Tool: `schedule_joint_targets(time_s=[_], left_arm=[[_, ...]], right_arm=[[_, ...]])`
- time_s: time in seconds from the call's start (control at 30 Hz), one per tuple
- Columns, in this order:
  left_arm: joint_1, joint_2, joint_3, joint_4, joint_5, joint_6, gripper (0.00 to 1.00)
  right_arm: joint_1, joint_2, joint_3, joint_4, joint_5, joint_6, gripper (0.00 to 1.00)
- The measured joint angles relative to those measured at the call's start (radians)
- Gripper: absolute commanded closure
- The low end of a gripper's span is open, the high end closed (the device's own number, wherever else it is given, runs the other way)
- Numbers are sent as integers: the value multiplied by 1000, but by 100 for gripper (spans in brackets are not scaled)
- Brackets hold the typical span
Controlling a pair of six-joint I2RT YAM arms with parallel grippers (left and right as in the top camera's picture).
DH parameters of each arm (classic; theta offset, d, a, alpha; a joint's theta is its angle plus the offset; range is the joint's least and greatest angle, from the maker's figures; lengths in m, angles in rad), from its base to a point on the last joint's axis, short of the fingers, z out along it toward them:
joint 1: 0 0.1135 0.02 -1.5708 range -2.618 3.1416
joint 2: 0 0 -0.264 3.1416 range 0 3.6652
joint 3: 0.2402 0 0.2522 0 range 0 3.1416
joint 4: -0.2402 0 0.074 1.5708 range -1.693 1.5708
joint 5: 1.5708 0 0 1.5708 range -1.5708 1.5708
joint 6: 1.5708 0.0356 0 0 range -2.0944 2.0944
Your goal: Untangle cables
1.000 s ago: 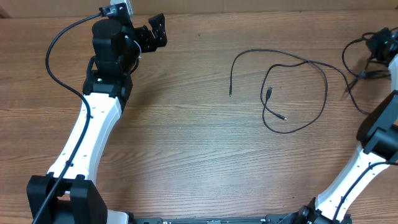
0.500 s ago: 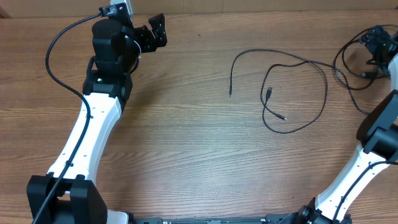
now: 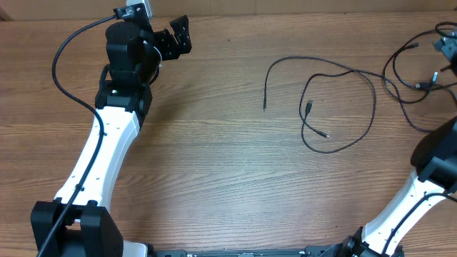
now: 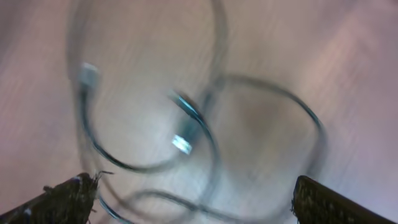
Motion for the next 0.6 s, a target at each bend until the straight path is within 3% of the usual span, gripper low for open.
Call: schedule_joint_targets(time_s=[0.23, 0.4, 0.6], left_arm=[[0, 0, 0, 0, 0, -9, 0], [0, 0, 0, 0, 0, -9, 0], [0, 0, 0, -10, 0, -9, 0]], right_arm=[[-28, -2, 1, -260, 45, 240, 0], [-47, -2, -32, -275, 46, 357, 0], [-69, -2, -209, -196, -10, 423, 0]])
